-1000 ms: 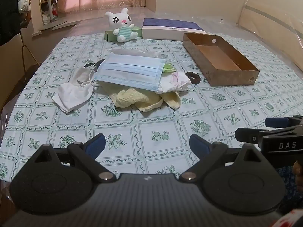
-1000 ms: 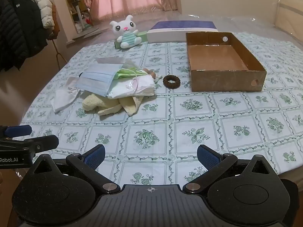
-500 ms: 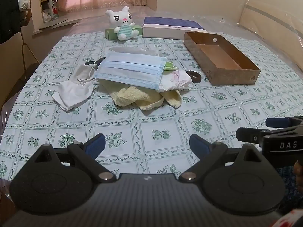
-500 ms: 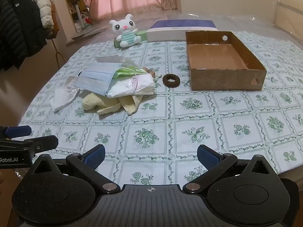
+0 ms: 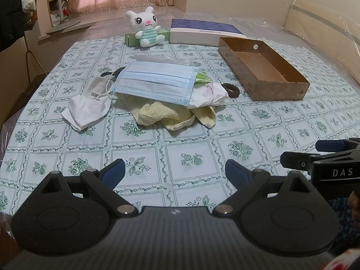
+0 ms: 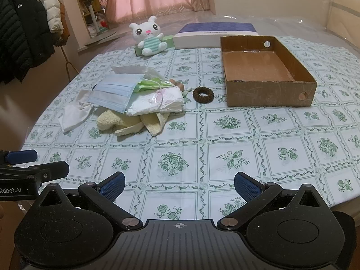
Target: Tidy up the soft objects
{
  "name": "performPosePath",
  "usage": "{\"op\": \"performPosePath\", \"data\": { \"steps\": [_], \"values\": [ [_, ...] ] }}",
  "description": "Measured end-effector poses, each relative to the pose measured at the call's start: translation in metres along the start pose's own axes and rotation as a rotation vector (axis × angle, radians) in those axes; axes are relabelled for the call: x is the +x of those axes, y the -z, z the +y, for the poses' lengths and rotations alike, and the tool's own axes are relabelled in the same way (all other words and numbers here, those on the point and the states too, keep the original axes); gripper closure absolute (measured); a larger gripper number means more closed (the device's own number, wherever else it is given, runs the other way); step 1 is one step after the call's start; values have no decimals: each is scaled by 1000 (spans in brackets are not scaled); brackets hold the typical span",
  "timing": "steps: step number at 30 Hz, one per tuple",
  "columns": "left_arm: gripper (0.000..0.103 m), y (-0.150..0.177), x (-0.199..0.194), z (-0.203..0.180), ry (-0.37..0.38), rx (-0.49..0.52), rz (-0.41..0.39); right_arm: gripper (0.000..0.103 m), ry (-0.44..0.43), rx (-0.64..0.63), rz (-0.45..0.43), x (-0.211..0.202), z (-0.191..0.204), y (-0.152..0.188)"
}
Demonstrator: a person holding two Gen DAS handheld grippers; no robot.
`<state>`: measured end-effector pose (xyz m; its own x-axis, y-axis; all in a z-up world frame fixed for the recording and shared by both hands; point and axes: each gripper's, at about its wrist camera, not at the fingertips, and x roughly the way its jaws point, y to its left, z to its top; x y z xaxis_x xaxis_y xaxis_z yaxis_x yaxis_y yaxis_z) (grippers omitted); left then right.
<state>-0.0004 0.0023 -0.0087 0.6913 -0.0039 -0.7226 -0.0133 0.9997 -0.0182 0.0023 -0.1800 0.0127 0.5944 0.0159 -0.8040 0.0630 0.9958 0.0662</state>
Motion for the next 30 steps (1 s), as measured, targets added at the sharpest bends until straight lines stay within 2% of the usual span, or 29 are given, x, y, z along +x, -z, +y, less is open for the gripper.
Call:
{"op": "performPosePath", "data": {
  "steps": [30],
  "values": [
    [8,2,5,2,1,-3,6,0,0,-1,4,1,0,1]
  ]
}}
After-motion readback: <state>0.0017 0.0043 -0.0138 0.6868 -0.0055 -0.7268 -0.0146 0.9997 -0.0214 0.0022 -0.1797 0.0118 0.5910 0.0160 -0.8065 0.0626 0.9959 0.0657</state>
